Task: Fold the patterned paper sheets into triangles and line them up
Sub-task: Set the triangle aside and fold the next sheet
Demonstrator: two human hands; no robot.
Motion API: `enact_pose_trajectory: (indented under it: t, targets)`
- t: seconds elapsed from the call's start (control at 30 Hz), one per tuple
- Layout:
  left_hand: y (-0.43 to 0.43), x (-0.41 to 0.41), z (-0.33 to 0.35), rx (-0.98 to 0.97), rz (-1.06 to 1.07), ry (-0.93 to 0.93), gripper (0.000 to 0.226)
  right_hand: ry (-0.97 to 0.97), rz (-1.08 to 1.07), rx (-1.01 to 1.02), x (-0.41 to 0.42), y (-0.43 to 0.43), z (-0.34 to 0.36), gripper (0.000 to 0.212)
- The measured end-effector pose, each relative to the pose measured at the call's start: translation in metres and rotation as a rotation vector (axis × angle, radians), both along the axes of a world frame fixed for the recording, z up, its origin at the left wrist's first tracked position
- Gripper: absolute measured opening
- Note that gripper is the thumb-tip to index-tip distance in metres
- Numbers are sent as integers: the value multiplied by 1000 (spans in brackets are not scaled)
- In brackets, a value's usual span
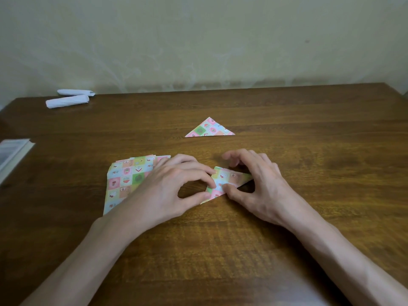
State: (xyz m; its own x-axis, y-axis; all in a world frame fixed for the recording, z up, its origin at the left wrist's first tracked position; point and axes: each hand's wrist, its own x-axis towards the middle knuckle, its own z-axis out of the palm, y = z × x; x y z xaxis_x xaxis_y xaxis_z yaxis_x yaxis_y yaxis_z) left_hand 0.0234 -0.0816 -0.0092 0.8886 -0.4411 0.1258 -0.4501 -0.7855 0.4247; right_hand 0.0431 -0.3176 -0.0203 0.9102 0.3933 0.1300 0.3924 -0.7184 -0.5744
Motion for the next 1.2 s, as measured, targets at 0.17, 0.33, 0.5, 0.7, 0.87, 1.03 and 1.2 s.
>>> enact_pose_trajectory:
  t: [0.17,0.33,0.5,0.7,0.87,1.03,1.2]
  targets:
    - [-1,0,0,27,-27,-52,31,4,10,14,1,-2,-1,54]
    - [-4,-2,-3,15,-96,-15,25,2,9,35,2,-4,-3,54]
    - [-3,-4,-5,80,-122,-28,36,-10,-16,75,3,-10,-3,56]
    - [-3,-9,-5,157,-149,-27,47,-35,-61,-10,5,-18,0,63]
    - [-3,-9,-4,155,-152,-21,52,-3,-49,36,10,-30,1,61]
    - [-3,-10,-5,142,-152,-8,52,-3,-29,59,11,-31,-2,59]
    - [-2,-9,-5,131,-145,2,53,72,-10,101,17,-40,-2,65]
